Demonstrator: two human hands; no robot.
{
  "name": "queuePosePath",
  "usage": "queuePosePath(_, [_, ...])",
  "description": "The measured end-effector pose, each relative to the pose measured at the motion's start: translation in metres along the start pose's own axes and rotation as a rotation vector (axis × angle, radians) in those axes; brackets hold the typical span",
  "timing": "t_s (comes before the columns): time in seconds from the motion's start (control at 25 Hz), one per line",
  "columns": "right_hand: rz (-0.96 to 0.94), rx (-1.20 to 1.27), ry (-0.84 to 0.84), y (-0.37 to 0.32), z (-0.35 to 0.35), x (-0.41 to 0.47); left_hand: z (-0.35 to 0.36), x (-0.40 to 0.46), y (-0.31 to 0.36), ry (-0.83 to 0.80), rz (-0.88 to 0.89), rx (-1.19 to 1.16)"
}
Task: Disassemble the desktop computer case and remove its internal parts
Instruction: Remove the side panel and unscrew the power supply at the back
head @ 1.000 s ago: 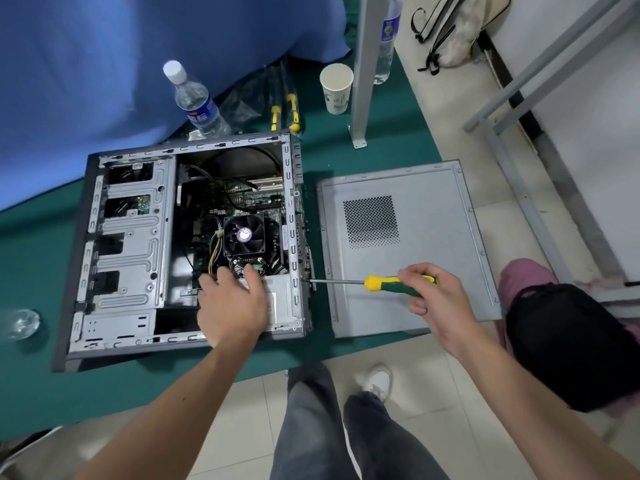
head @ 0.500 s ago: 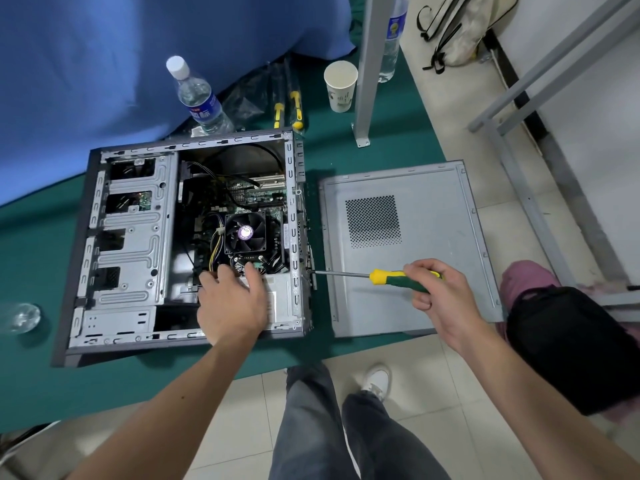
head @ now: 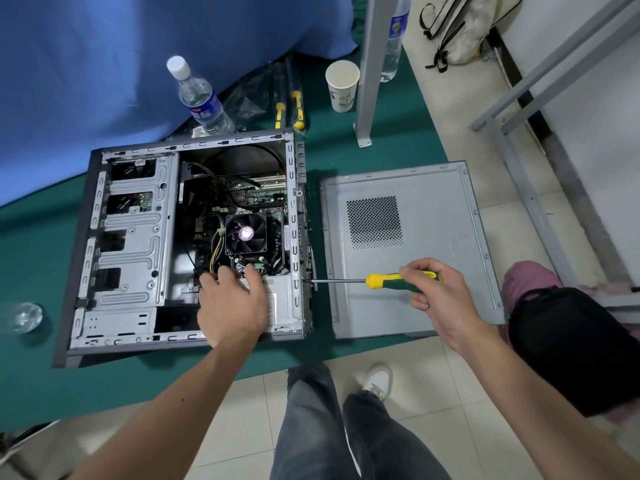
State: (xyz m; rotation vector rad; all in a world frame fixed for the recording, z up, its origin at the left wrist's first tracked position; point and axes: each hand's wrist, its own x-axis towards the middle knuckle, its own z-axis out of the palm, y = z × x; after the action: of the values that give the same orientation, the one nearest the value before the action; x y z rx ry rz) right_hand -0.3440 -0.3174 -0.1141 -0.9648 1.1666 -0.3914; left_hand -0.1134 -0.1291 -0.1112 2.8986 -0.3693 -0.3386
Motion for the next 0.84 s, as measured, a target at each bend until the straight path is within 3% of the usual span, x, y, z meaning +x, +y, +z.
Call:
queuePosePath(0.68, [0.026,0.01,0.014,-0.0036,0.0044,0.0,-0.0004,-0.001,0.0006,-0.001,-0.001,0.008])
queuePosePath(0.84, [0.011,-0.017,-0.049,-0.0044,-0.0024,0.0024,-0.0005,-0.0011,0.0009,-0.004,-0.001,0.004])
